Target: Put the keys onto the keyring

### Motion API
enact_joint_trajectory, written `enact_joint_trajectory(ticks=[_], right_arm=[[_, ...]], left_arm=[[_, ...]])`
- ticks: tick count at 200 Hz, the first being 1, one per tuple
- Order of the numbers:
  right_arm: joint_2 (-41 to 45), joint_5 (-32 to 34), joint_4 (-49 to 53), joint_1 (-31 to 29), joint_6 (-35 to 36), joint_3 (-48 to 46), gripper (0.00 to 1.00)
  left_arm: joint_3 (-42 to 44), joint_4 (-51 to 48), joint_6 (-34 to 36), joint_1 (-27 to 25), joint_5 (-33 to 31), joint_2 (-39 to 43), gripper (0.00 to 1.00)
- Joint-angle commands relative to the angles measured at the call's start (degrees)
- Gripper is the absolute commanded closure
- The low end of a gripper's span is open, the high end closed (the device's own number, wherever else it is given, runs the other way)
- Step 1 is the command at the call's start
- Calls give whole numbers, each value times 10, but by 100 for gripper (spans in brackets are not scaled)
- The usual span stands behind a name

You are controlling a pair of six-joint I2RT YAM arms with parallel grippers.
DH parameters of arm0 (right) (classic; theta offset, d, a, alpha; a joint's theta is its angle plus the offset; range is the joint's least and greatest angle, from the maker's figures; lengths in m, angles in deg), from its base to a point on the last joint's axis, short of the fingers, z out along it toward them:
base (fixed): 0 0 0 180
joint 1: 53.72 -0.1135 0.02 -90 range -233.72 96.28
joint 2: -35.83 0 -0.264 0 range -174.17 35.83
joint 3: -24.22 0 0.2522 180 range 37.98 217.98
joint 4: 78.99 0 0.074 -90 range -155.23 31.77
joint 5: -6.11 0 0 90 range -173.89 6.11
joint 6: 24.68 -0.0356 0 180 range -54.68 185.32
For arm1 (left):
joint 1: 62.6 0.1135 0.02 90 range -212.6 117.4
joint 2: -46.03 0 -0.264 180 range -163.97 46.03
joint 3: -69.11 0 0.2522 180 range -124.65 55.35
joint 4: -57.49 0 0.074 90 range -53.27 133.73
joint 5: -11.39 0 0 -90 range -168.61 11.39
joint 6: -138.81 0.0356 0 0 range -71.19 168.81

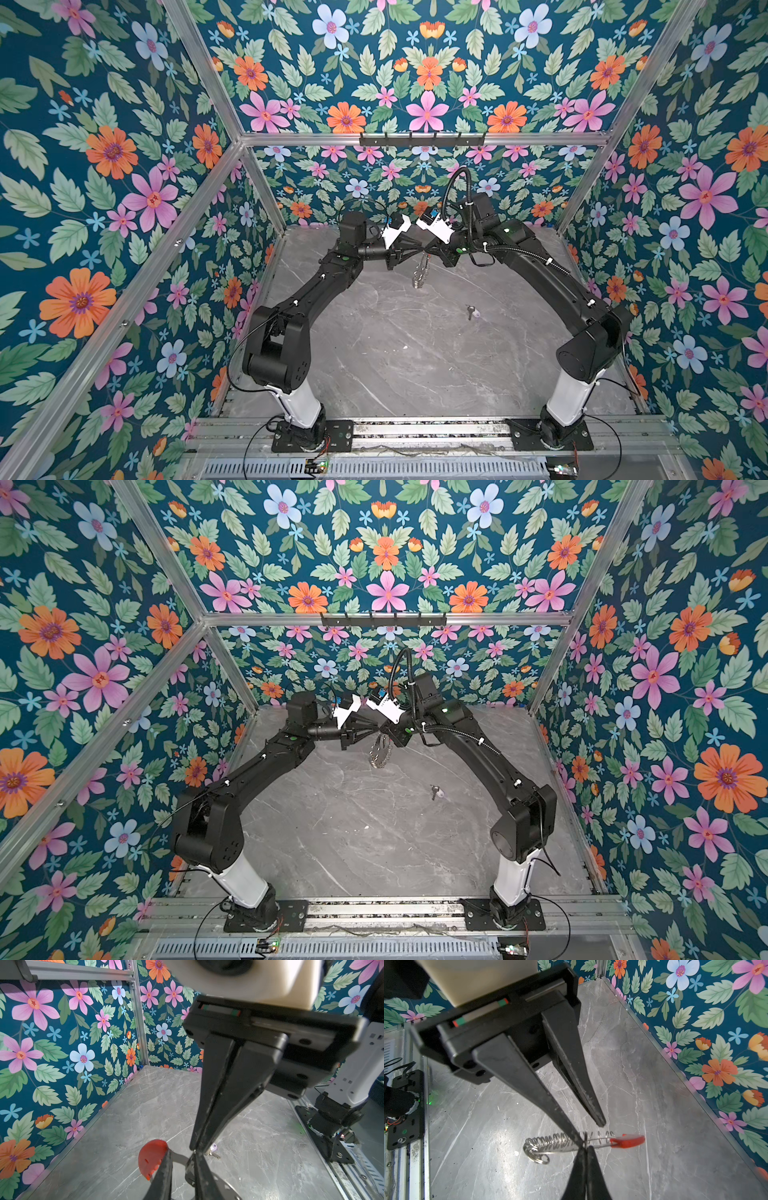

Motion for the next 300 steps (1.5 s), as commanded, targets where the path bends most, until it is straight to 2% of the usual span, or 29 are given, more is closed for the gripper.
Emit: enact_joint_trajectory(ticks=[1,23,40,83,105,186,207,229,250,258,268,280,300], right_arm=[[10,-17,-40,-3,1,1,100],[11,-9,-44,-3,3,-3,100],[11,-8,-46,-2,4,-5,100],[12,-31,-47,-3,-3,-5,100],[13,-35,-48,-3,-5,-5,100],[3,-42,-67,-5,-28,3,100],[-4,-36,-81,-5,-76,13,100],[-13,-31,-85,-5,-122,29,100],[-14,-2,-89,-5,-159,35,58],[-13,14,-91,-4,-171,35,49],[-9,28,-93,0,-192,35,42],[-7,22,-94,11,-224,36,40],[-7,-65,-110,54,-315,35,40]], left_arm=[[-5,1,-11,-1,26,-2,79],[-1,0,-13,0,29,3,73],[5,0,-10,1,33,8,72],[5,11,-27,6,51,7,88],[5,21,-36,6,55,4,100],[11,34,-40,4,77,9,100],[21,68,-82,-2,64,14,100],[80,256,-217,-1,12,26,100],[117,400,-311,-2,-48,26,100],[123,443,-348,-2,-67,21,100],[127,488,-391,-2,-89,13,100],[135,565,-442,-3,-112,0,100],[147,704,-530,-5,-152,-25,100]])
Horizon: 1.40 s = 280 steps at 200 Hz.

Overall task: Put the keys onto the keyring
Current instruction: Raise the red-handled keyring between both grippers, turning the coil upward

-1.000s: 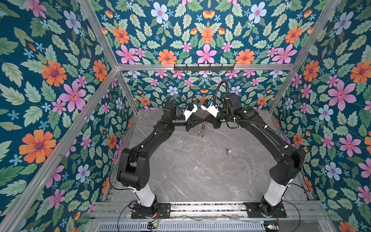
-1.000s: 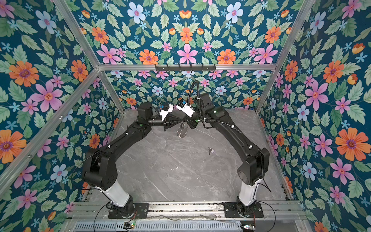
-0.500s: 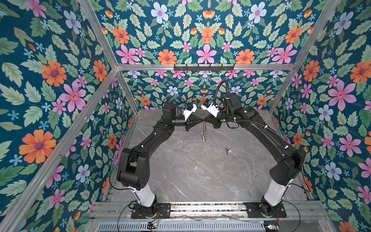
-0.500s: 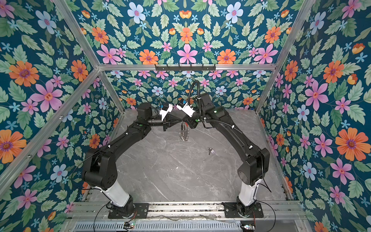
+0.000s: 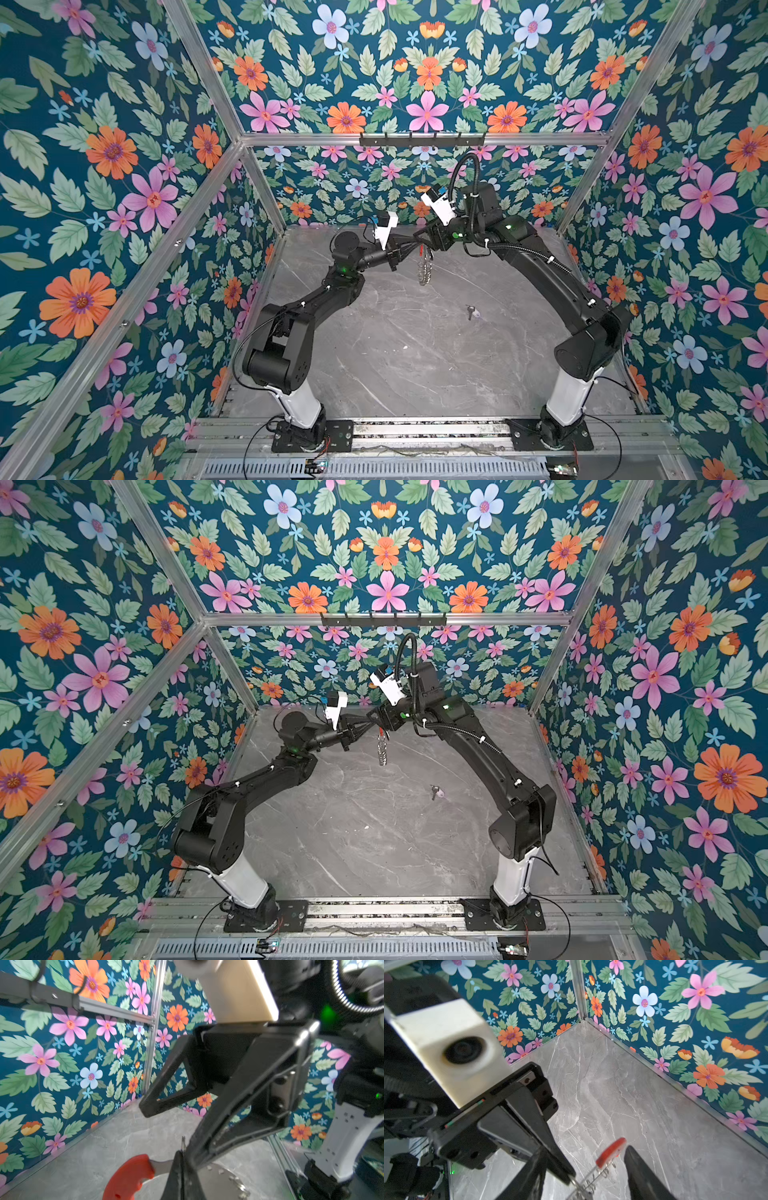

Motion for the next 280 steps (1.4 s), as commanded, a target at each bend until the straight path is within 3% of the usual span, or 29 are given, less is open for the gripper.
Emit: enact_joint_trajectory(ticks=[1,24,39,77,113,162,208,280], right_arm=[[4,-74,-24,39,-122,0,40],[10,-226,-141,95,-268,-47,41],[21,-284,-251,112,-339,-87,43],[22,-339,-329,114,-380,-108,44],[11,-371,-411,112,-435,-119,51],[4,-379,-403,101,-429,-103,57],[-7,-376,-384,95,-420,-87,77],[-5,-378,-384,92,-417,-85,79]], left_arm=[[7,249,-152,-1,-72,-20,100],[3,326,-207,-3,-108,-42,100],[0,329,-206,-8,-119,-44,100],[-6,338,-205,-16,-149,-50,100],[-24,345,-219,-21,-161,-64,100],[-32,345,-217,-22,-167,-67,100],[-40,346,-220,-22,-163,-70,100],[-56,346,-224,-22,-158,-80,100]])
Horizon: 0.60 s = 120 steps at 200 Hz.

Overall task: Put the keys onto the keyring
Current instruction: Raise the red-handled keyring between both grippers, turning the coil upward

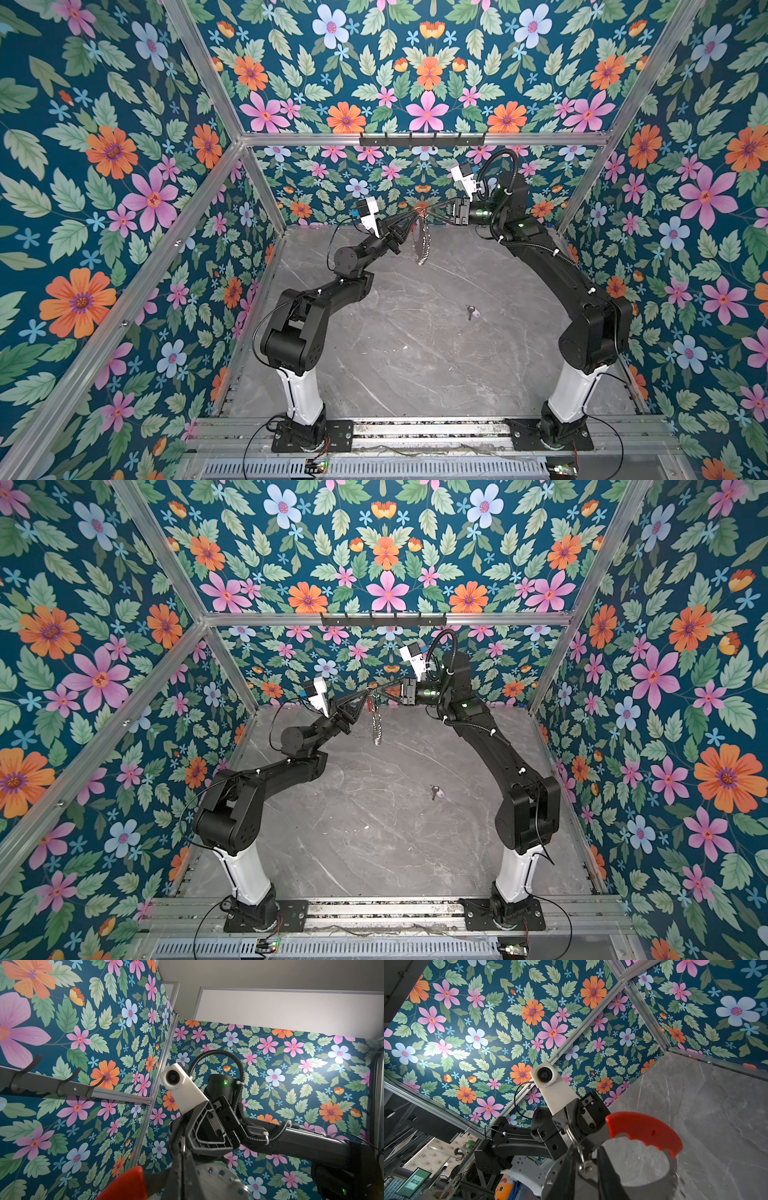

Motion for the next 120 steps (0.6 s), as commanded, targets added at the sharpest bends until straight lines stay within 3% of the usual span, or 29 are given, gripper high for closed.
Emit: enact_joint_trajectory(ticks=[1,43,120], right_arm=[[1,-7,-13,-2,6,4,79],[-1,-5,-11,-3,5,2,97],[-14,-15,-9,-19,0,-1,97]], left_arm=[[-7,36,-2,1,1,-2,100],[-13,37,-7,0,-1,-5,100],[-24,40,-9,-4,2,-11,100]])
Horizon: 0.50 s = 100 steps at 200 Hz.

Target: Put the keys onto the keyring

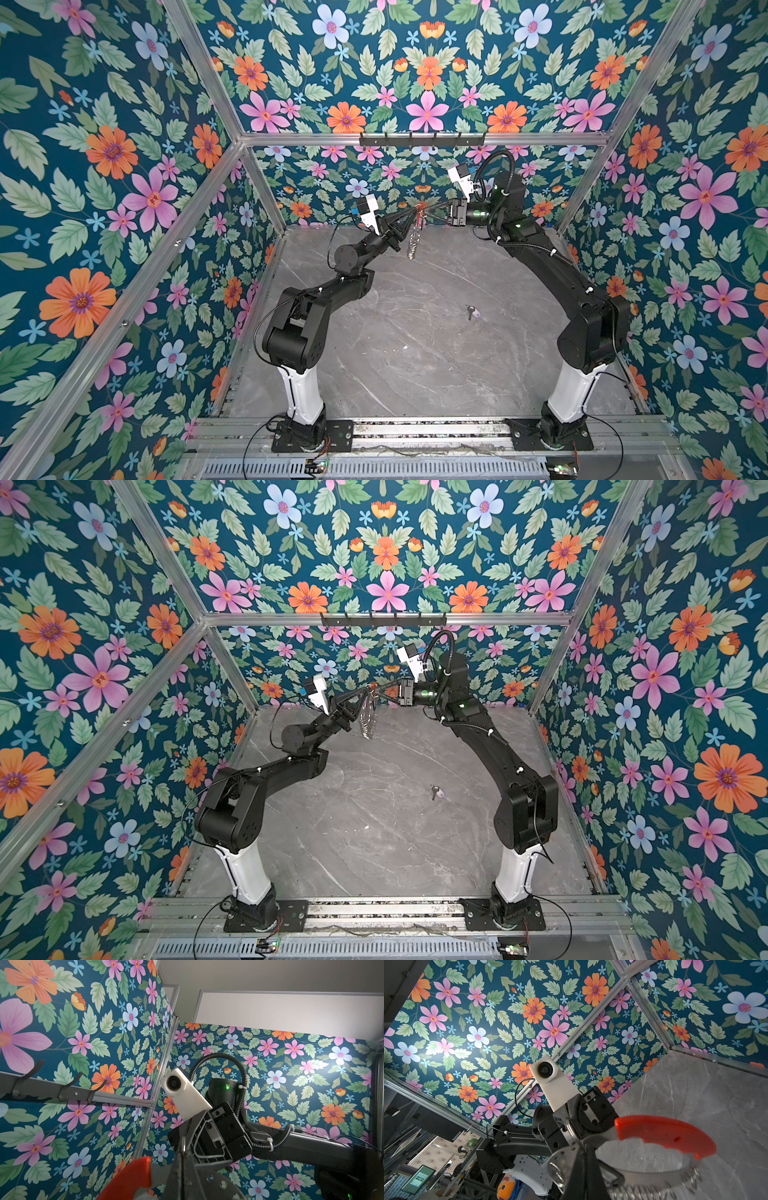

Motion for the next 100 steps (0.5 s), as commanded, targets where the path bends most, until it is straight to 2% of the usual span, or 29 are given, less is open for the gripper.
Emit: enact_joint_trajectory(ticks=[1,35,100], right_arm=[[-7,-15,-3,-9,0,-1,97],[-11,-18,-17,-10,-14,-5,79],[6,-3,8,-2,7,-12,71]], left_arm=[[-6,39,-5,-3,7,0,100],[-4,40,-5,-3,5,3,100],[1,41,-3,-3,6,6,100]])
